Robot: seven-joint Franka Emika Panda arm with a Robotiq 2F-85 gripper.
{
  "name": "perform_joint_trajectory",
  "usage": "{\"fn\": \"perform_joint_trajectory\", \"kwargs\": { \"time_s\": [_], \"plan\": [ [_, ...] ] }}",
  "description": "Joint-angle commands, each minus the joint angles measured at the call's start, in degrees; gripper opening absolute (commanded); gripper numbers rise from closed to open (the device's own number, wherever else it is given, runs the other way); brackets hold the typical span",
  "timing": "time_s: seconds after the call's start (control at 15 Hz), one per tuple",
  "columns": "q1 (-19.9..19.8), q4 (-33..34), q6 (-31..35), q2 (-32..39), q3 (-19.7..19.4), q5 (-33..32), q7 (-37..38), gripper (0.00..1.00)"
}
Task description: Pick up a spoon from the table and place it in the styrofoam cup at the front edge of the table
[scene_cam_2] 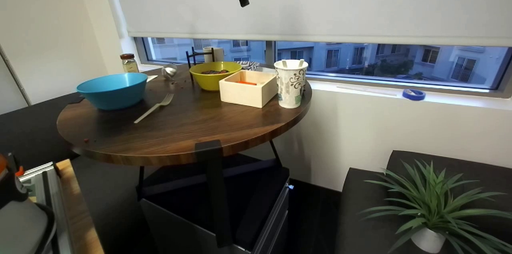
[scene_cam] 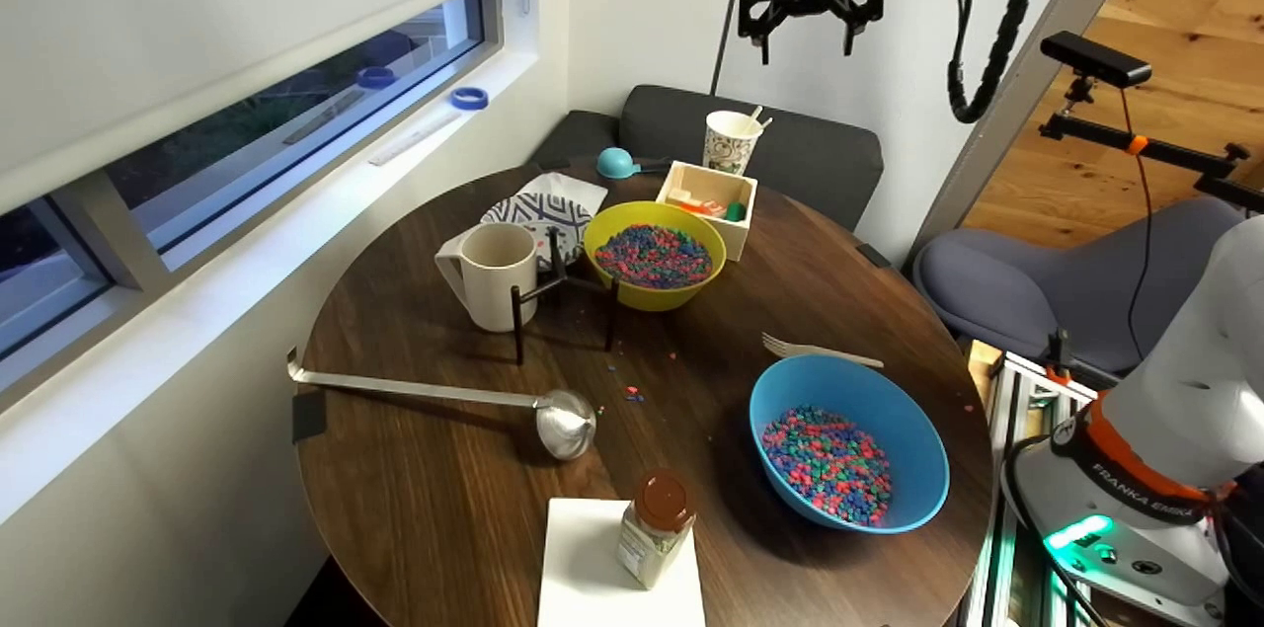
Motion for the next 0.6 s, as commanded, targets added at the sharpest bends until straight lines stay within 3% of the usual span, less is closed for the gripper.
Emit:
{"fn": "perform_joint_trajectory", "kwargs": {
  "time_s": [0.0,0.27,0.33,0.53],
  "plan": [
    [-0.6,-8.6,6.0,-8.9,0.1,2.7,-10.4,1.0],
    [-1.1,-15.3,14.6,-15.4,-0.3,4.3,-21.2,1.0],
    [-2.6,-10.1,10.7,-10.9,1.8,3.0,-17.1,1.0],
    [-3.5,-10.7,11.4,-11.8,2.4,3.0,-17.6,1.0]
  ]
}}
